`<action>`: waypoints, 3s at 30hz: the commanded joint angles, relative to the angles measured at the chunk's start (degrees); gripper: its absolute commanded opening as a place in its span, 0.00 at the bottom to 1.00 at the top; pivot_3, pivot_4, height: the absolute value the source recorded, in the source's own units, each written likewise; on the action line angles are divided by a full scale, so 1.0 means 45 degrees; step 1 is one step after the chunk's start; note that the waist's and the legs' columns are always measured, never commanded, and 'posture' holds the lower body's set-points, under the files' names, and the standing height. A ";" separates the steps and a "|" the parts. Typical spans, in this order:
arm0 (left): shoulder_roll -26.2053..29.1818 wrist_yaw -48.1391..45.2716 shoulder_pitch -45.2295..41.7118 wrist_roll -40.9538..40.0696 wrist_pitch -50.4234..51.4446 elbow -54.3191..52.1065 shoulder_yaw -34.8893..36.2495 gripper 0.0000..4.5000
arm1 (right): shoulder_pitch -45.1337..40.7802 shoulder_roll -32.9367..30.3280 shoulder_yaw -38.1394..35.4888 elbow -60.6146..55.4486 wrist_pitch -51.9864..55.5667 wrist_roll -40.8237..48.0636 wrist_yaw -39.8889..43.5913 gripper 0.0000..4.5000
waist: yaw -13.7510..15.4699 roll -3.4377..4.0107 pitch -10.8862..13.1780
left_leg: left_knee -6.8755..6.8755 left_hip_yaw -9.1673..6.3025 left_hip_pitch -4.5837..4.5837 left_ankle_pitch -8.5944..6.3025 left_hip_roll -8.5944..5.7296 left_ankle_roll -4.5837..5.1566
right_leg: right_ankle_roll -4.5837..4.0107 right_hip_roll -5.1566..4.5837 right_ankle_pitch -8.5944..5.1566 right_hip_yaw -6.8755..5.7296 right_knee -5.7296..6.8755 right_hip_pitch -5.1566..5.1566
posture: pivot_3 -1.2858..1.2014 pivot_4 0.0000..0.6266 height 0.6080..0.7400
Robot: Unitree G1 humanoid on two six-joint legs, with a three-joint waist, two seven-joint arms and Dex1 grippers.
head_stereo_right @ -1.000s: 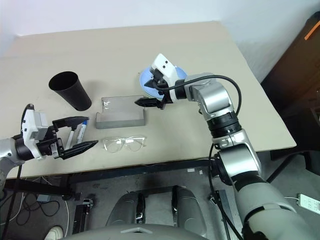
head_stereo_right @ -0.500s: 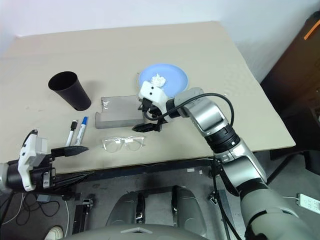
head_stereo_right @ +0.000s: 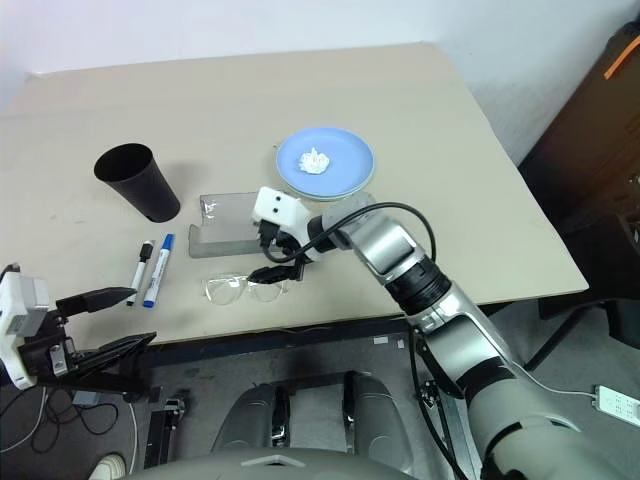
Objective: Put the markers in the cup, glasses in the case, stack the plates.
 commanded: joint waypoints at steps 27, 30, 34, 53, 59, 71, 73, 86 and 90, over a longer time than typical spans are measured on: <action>-0.0594 -0.0671 -0.1058 0.0933 -0.1655 0.1497 -0.1379 1.00 | -0.0175 0.0611 0.1100 -0.0966 0.1190 -0.0494 -0.0184 0.43 | 0.0004 -0.0017 -0.0010 | 0.0000 0.0002 -0.0005 0.0001 0.0001 -0.0002 | -0.0006 -0.0006 0.0008 -0.0001 -0.0001 -0.0001 | 0.52 0.24 0.92; -0.0609 -0.0751 -0.1055 0.0983 -0.1757 0.1585 -0.1434 1.00 | -0.0262 0.0824 0.1283 -0.0830 0.1336 -0.0587 -0.0304 0.43 | 0.0002 -0.0017 -0.0010 | 0.0001 0.0001 -0.0004 0.0001 0.0001 -0.0002 | -0.0007 -0.0005 0.0006 -0.0002 0.0000 -0.0001 | 0.52 0.24 0.92; -0.0612 -0.0826 -0.1135 0.1141 -0.1985 0.1775 -0.1554 1.00 | -0.0332 0.1099 0.1403 -0.0551 0.1258 -0.0742 -0.0519 0.43 | -0.0010 -0.0018 -0.0010 | 0.0000 0.0001 -0.0005 0.0001 0.0002 -0.0003 | -0.0007 -0.0004 0.0007 -0.0002 -0.0001 -0.0002 | 0.52 0.24 0.92; -0.0740 -0.0775 -0.1198 0.1282 -0.2561 0.2049 -0.1923 1.00 | -0.0739 0.0949 0.0749 -0.0225 0.1436 -0.0431 -0.0044 0.00 | -0.0006 -0.0037 -0.0023 | 0.0000 -0.0038 0.0038 0.0002 0.0017 -0.0011 | -0.0057 -0.0007 0.0025 -0.0023 0.0004 0.0017 | 0.52 0.24 0.92; -0.0773 -0.0709 -0.1423 0.0970 -0.2414 0.2116 -0.1883 1.00 | -0.1851 0.0785 -0.0417 0.0651 0.1578 0.0489 0.0691 0.00 | -0.0002 -0.0036 -0.0022 | 0.0001 -0.0033 0.0003 0.0011 0.0015 -0.0024 | -0.0055 0.0003 0.0026 -0.0031 -0.0001 -0.0009 | 0.52 0.24 0.92; -0.0961 -0.0394 -0.1544 0.0445 -0.2232 0.2038 -0.1763 1.00 | -0.4846 0.1673 -0.1571 0.6347 -0.3410 -0.0295 0.0790 0.00 | -0.0054 -0.0036 -0.0022 | -0.0021 -0.0022 -0.0010 0.0012 0.0014 -0.0023 | -0.0003 0.0013 0.0030 -0.0026 -0.0009 -0.0022 | 0.52 0.24 0.92; -0.1039 -0.0271 -0.1525 0.0453 -0.2245 0.1932 -0.1850 1.00 | -0.5424 0.2080 -0.1636 0.7767 -0.4601 -0.0605 0.0682 0.00 | -0.0058 -0.0035 -0.0022 | -0.0021 -0.0024 -0.0009 0.0012 0.0015 -0.0023 | 0.0000 0.0014 0.0025 -0.0026 -0.0007 -0.0023 | 0.52 0.24 0.92; -0.1339 0.0120 -0.1150 0.0555 -0.2352 0.1373 -0.1953 1.00 | -0.6662 0.3665 -0.1874 1.2467 -0.8172 -0.2163 0.1433 0.00 | -0.0052 -0.0036 -0.0022 | -0.0021 -0.0022 -0.0013 0.0012 0.0014 -0.0023 | -0.0049 -0.0002 0.0034 -0.0021 -0.0010 -0.0020 | 0.52 0.24 0.92; -0.1399 0.0197 -0.1021 0.0526 -0.2375 0.1259 -0.1911 1.00 | -0.6388 0.3836 -0.1636 1.2976 -0.8631 -0.2936 0.1040 0.00 | -0.0053 -0.0036 -0.0022 | -0.0022 -0.0028 -0.0013 0.0012 0.0017 -0.0023 | -0.0046 0.0005 0.0036 -0.0021 -0.0006 -0.0022 | 0.52 0.24 0.92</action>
